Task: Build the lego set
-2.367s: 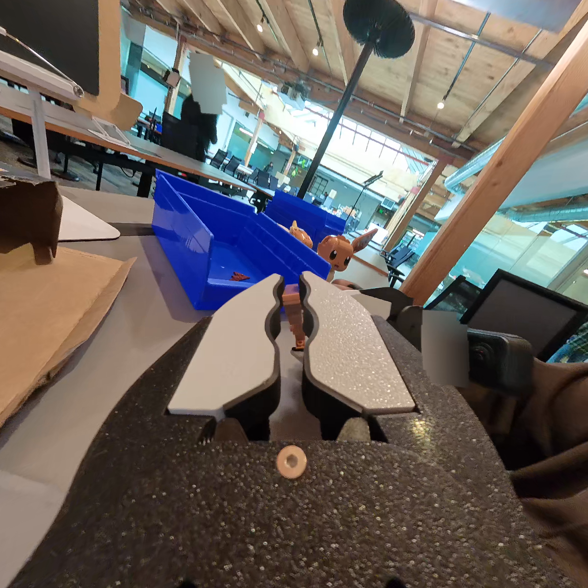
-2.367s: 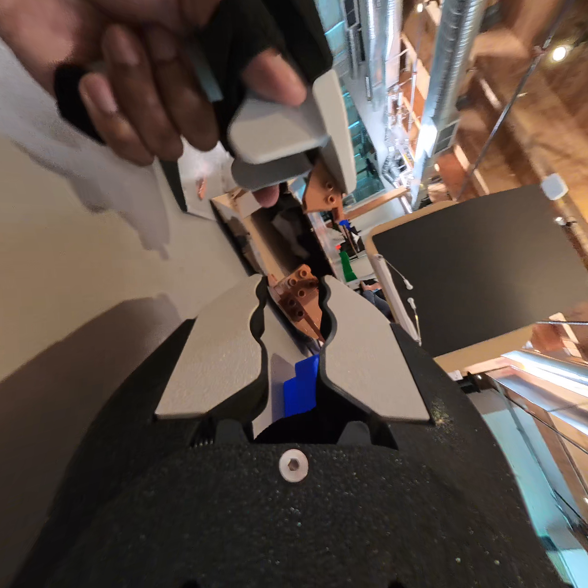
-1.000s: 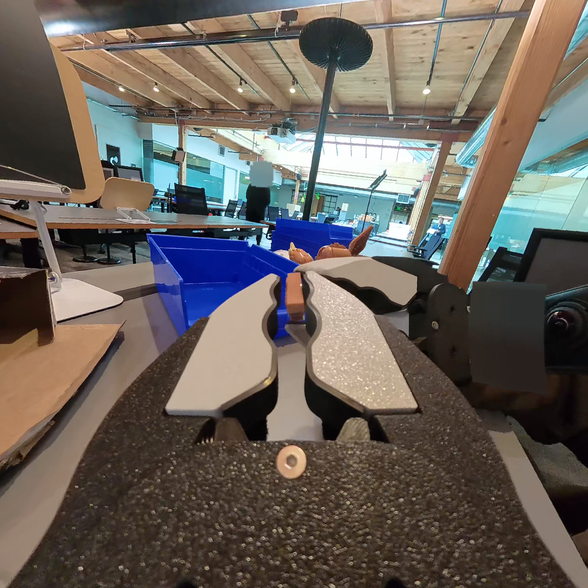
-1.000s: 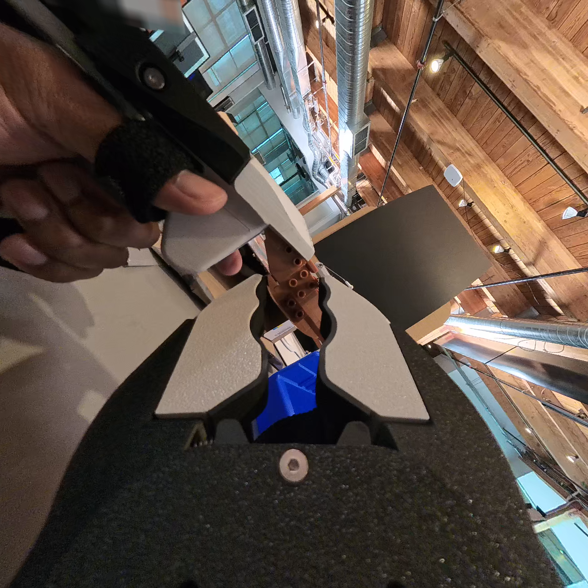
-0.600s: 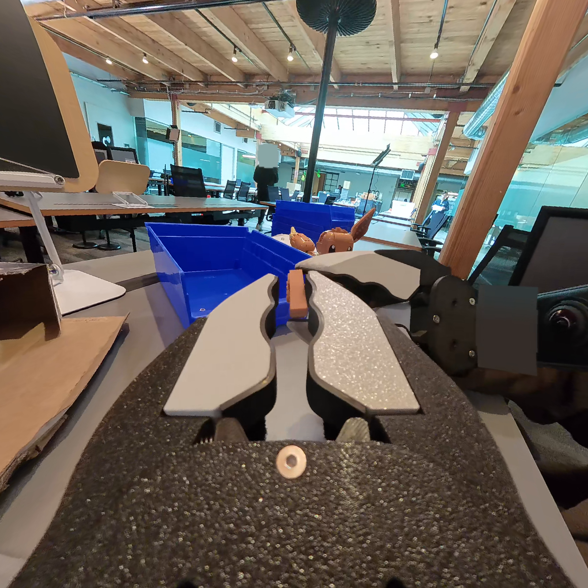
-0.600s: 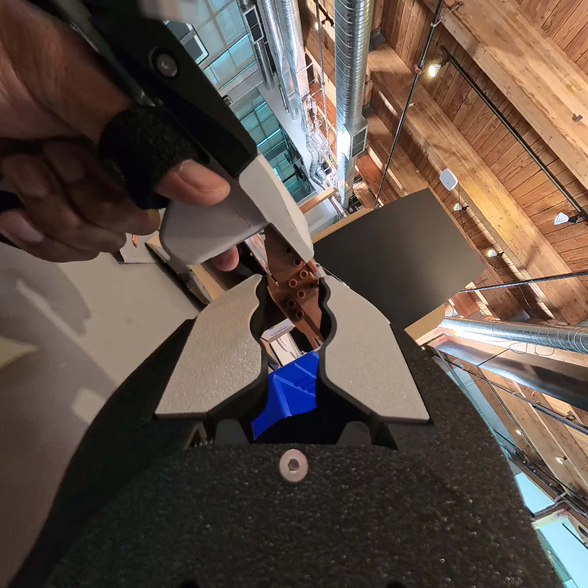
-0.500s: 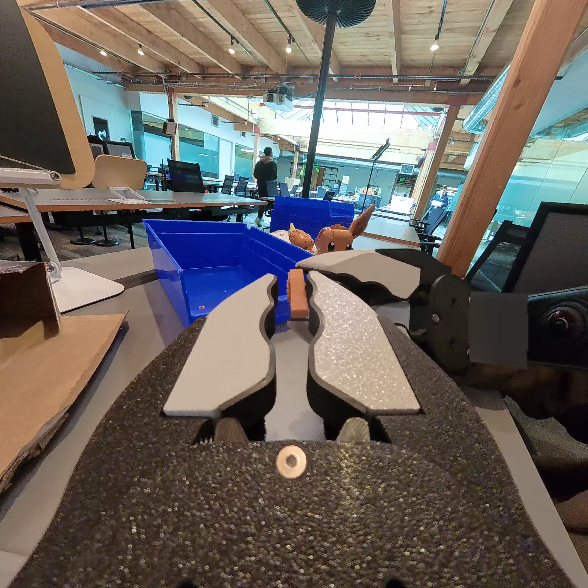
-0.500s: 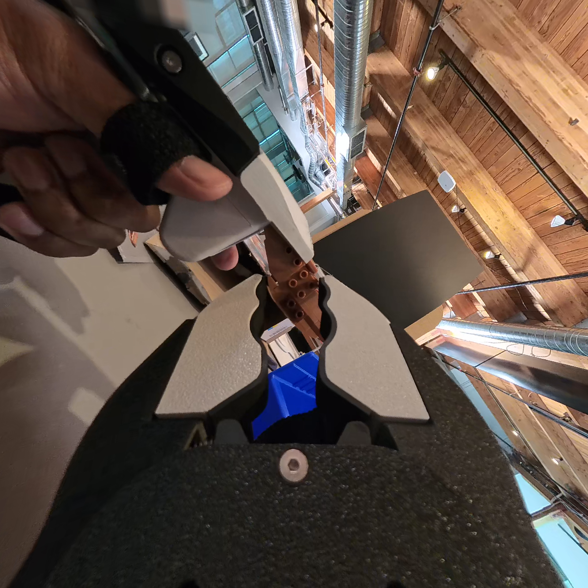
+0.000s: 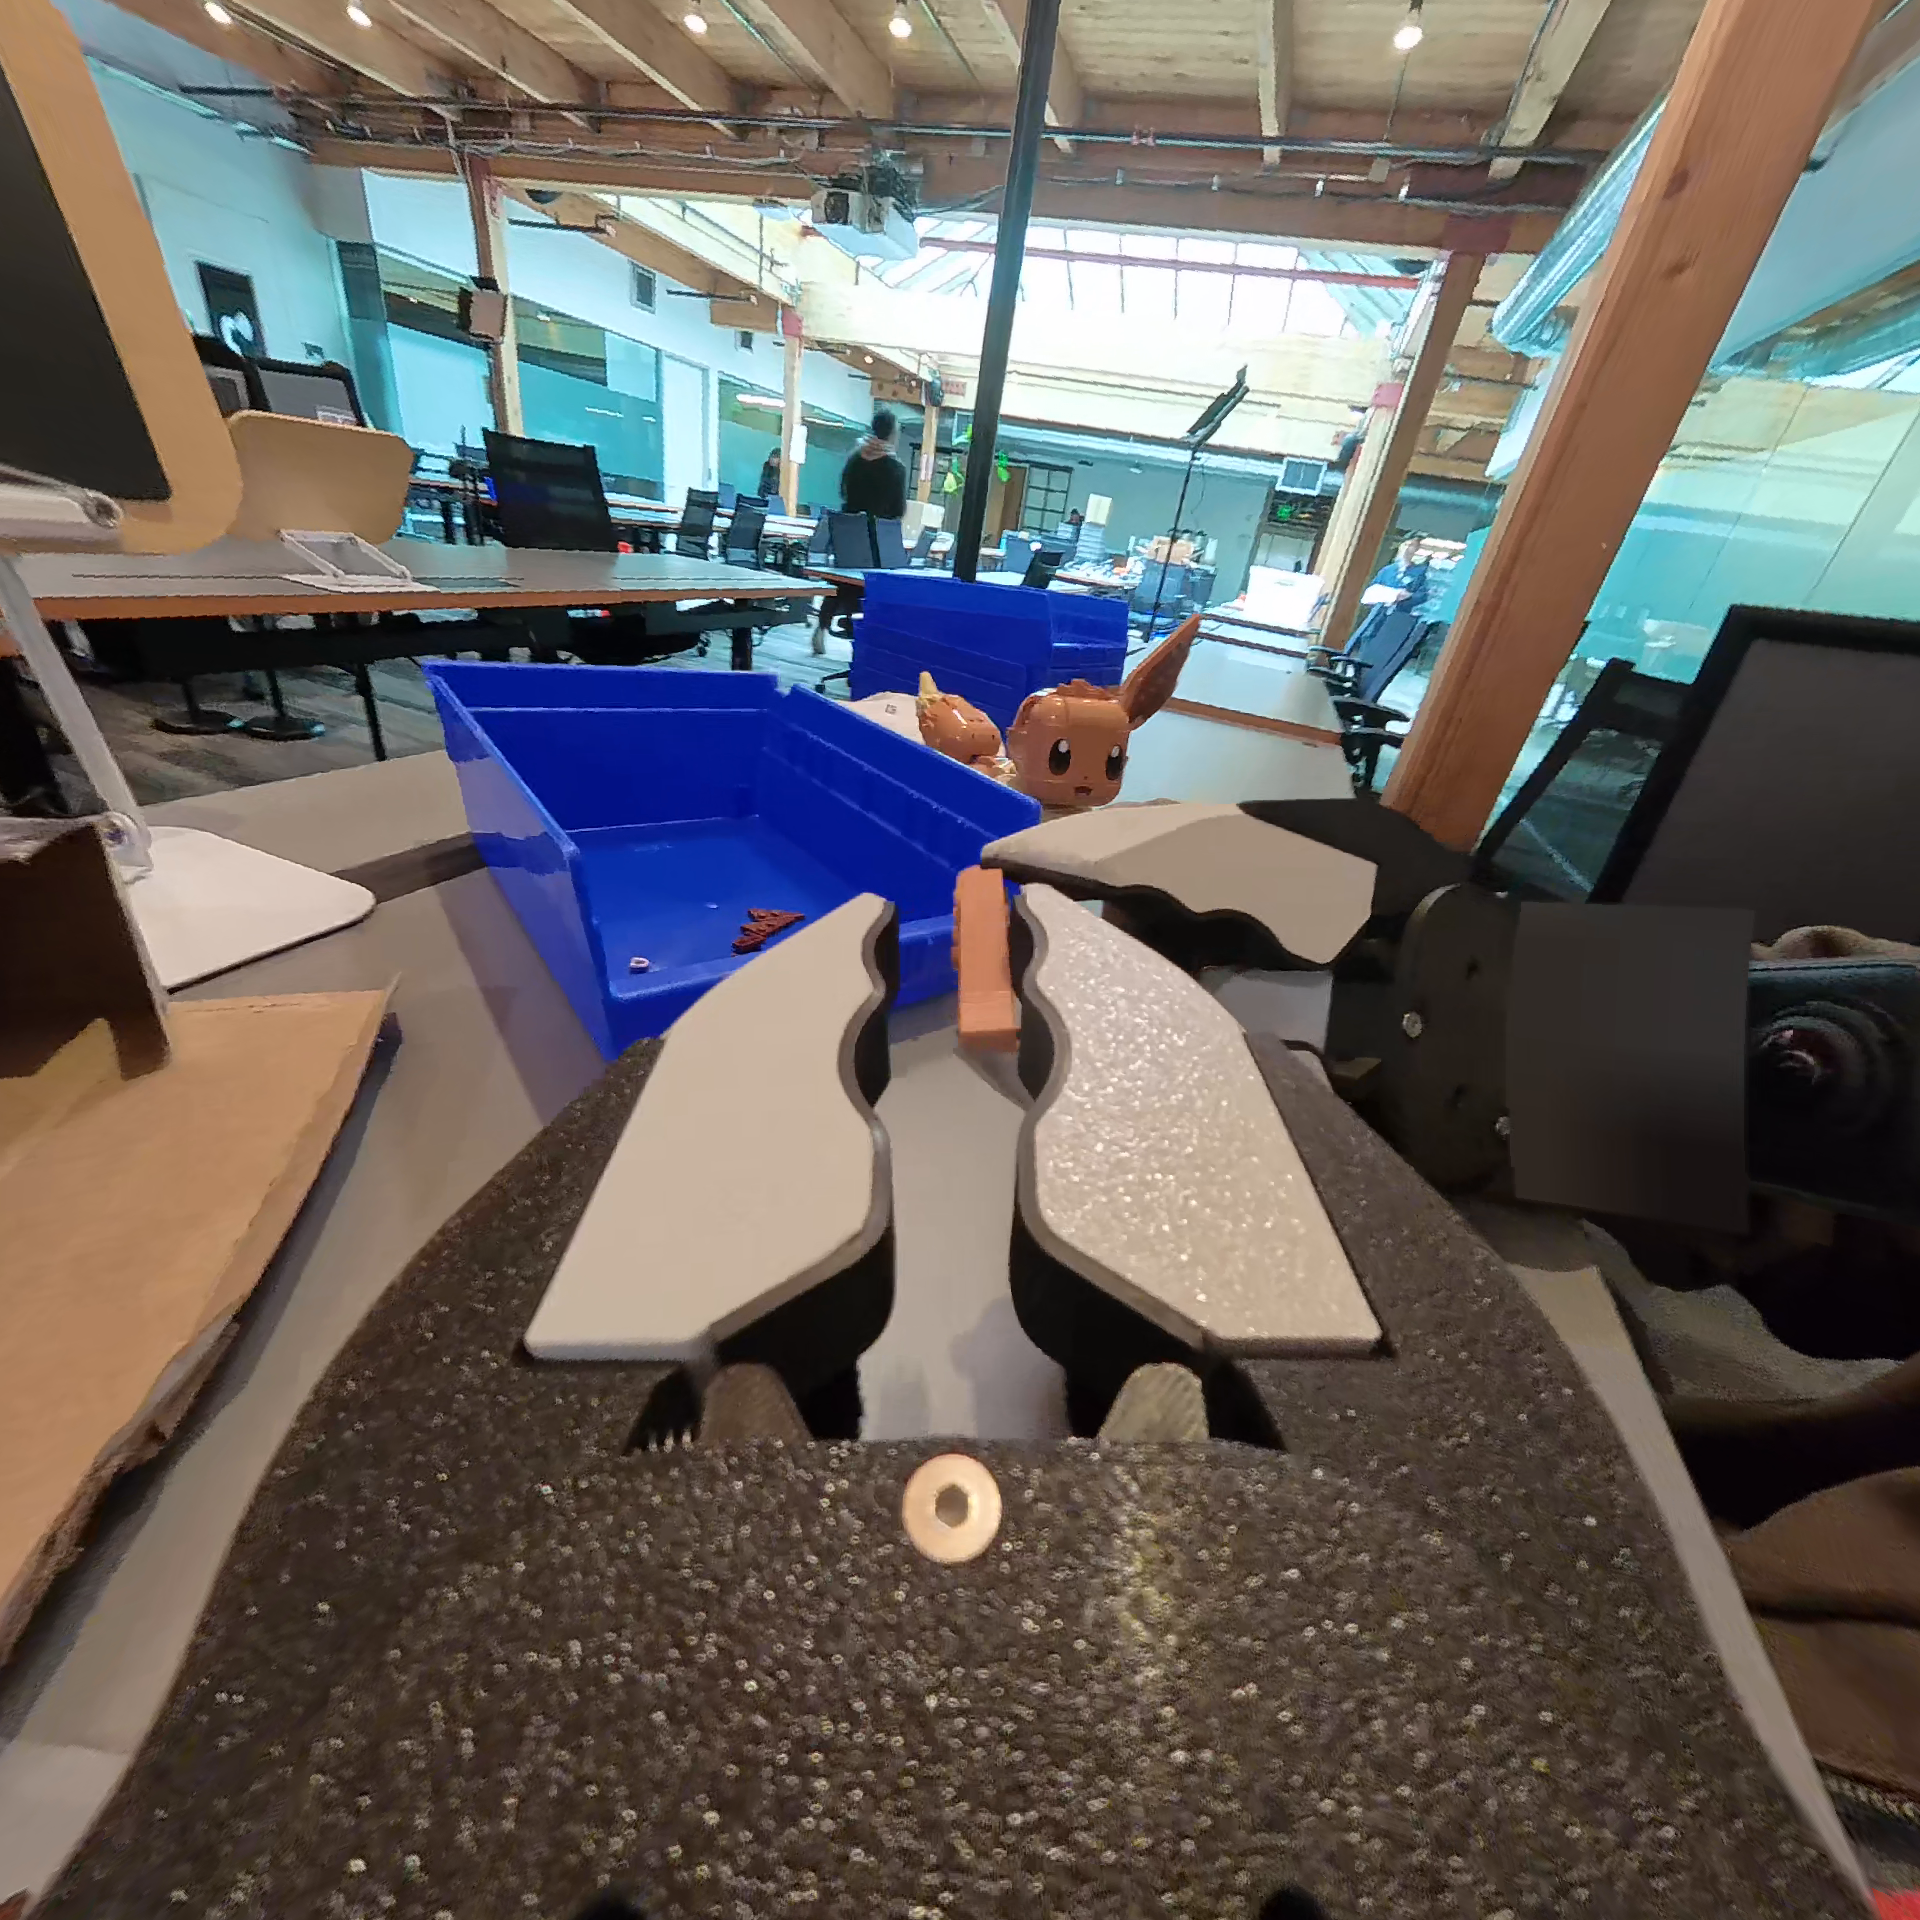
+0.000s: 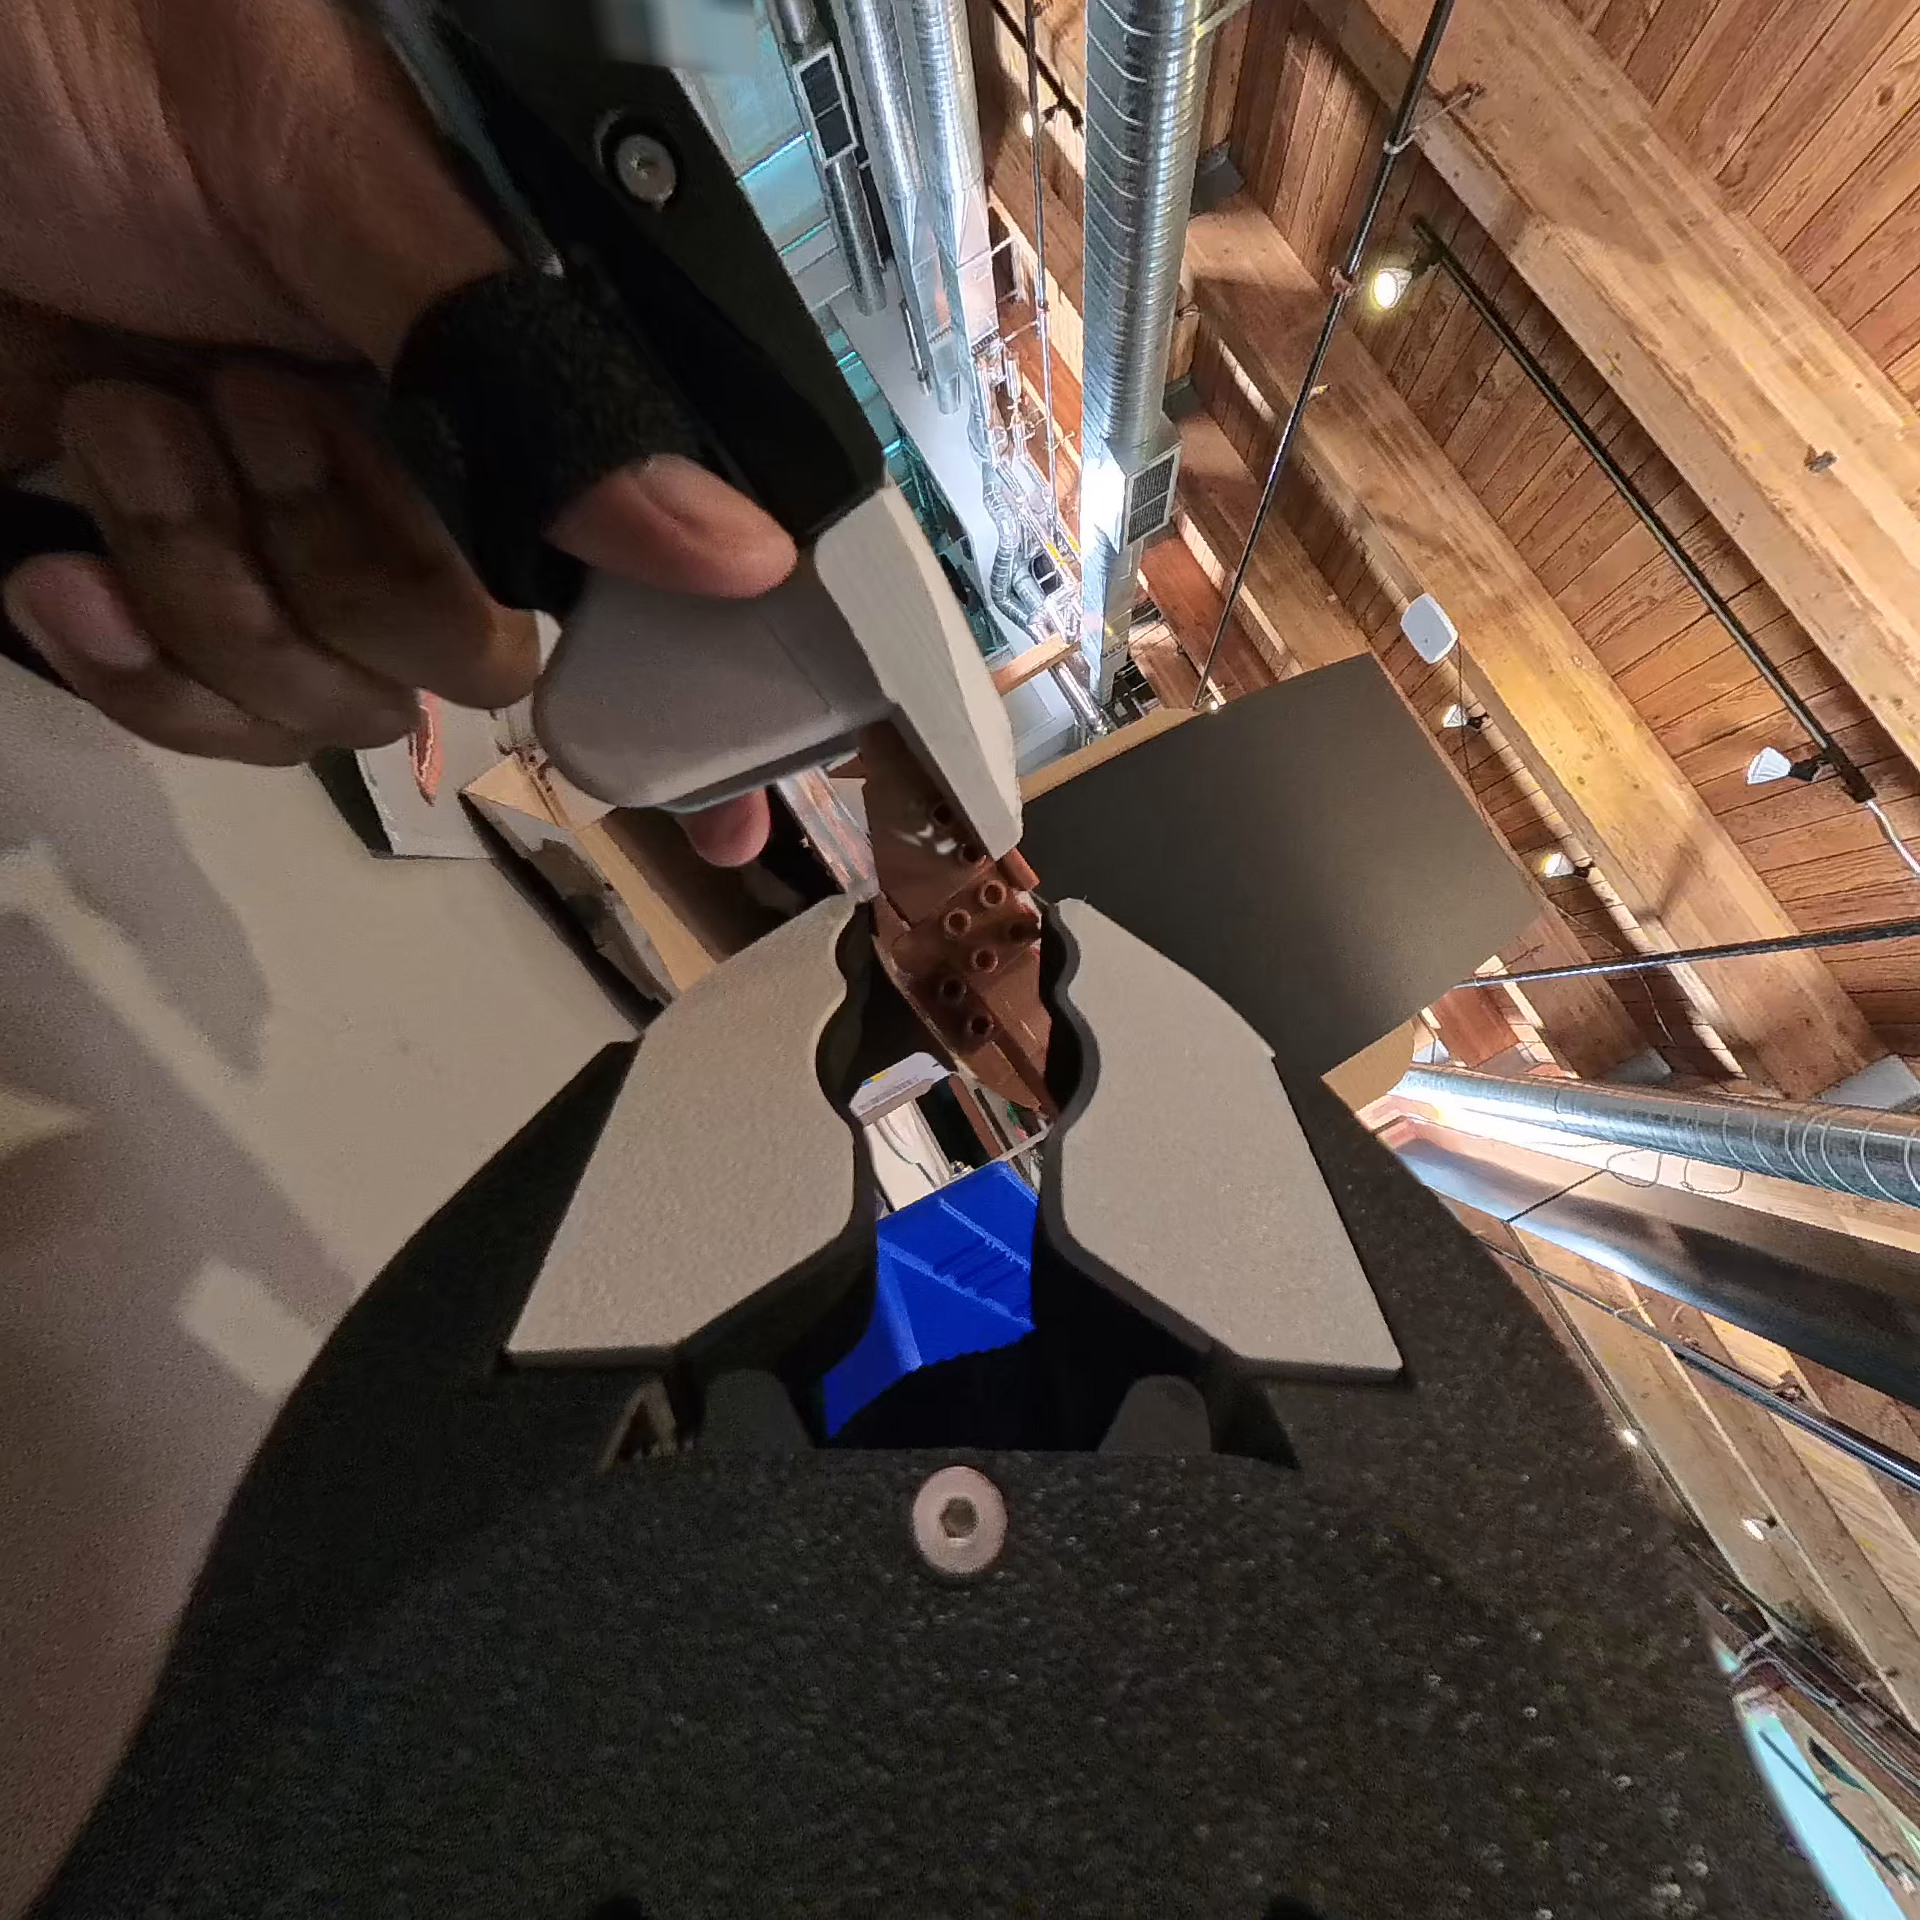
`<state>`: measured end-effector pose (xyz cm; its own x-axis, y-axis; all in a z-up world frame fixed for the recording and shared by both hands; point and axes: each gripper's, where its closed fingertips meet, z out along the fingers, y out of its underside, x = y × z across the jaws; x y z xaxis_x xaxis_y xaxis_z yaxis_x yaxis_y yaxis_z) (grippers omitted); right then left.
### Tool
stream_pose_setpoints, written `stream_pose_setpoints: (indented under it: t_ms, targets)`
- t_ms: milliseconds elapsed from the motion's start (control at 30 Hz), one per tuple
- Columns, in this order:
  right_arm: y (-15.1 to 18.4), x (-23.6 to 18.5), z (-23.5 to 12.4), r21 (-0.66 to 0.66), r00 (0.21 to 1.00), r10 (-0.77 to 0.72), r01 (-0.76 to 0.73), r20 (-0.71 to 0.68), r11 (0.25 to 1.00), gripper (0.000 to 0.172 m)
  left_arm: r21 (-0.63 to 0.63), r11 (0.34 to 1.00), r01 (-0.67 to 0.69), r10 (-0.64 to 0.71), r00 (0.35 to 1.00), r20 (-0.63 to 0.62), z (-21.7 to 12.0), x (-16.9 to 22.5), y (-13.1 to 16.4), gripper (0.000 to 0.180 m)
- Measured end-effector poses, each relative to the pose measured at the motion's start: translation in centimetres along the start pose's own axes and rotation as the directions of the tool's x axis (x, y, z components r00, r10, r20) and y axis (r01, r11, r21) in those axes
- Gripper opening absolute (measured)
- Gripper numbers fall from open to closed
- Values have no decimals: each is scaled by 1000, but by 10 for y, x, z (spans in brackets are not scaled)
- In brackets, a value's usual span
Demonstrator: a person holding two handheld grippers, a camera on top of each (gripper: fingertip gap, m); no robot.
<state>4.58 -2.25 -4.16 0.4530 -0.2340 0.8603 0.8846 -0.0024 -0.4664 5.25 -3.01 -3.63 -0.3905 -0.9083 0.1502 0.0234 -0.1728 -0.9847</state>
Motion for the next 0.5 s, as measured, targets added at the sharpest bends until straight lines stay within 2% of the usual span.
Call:
stream_pose_setpoints:
  t_ms: [500]
  targets:
    - [-3, 0, -2, 12, 1000, -18, 19, -10, 1000, 30, -43, 998, -50, 50, 999, -16, -1, 6, 0, 19]
